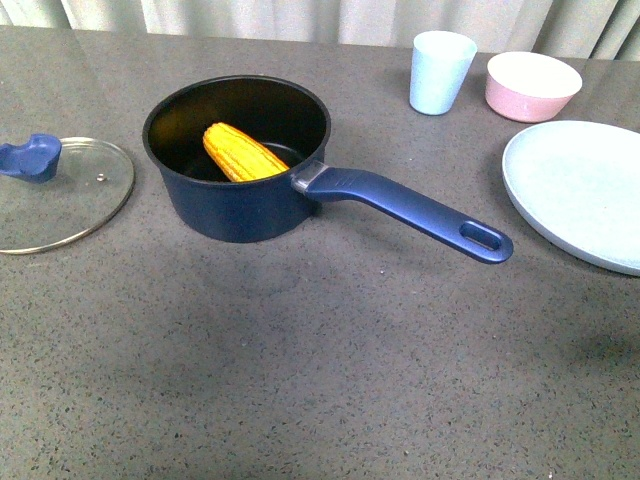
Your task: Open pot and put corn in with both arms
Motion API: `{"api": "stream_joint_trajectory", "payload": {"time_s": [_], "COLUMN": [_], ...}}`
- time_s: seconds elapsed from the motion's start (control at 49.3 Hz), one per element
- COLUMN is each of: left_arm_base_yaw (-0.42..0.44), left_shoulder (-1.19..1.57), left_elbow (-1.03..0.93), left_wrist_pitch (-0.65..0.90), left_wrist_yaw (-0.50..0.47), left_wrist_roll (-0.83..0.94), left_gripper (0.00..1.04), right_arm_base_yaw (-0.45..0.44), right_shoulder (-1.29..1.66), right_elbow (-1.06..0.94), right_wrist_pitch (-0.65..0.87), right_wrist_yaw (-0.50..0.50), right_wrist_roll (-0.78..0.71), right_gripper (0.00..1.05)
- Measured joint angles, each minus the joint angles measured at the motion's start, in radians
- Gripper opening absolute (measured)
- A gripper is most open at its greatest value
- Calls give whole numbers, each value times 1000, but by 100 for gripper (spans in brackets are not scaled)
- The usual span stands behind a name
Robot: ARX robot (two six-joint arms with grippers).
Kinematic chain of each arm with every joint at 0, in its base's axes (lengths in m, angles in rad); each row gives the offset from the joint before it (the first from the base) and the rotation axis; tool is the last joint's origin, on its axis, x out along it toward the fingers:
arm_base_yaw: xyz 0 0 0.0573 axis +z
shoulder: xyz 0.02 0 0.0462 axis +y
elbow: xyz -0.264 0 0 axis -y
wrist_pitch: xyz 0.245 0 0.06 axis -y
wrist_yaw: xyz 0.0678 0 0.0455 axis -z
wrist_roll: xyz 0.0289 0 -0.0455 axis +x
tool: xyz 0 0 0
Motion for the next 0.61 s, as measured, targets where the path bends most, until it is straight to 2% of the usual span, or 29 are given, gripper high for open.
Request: {"api": "stream_joint_trajectory", "payload": {"time_s": [0.182,0.223,0.608], "left_arm_base_yaw": [0,0,0], "left_shoulder": [0,0,0], "left_elbow": [0,0,0], "left_wrist_pitch": [0,0,0], "left_wrist_yaw": [0,0,0], "left_wrist_roll": [0,0,0], "left_gripper": [96,96,96], "right_arm_base_yaw": [0,0,0], "right_shoulder": [0,0,0], "right_elbow": [0,0,0], "right_wrist_pitch": [0,0,0], "right_wrist_yaw": [0,0,0], "right_wrist_roll": [0,0,0], "right_gripper": [95,97,96]}}
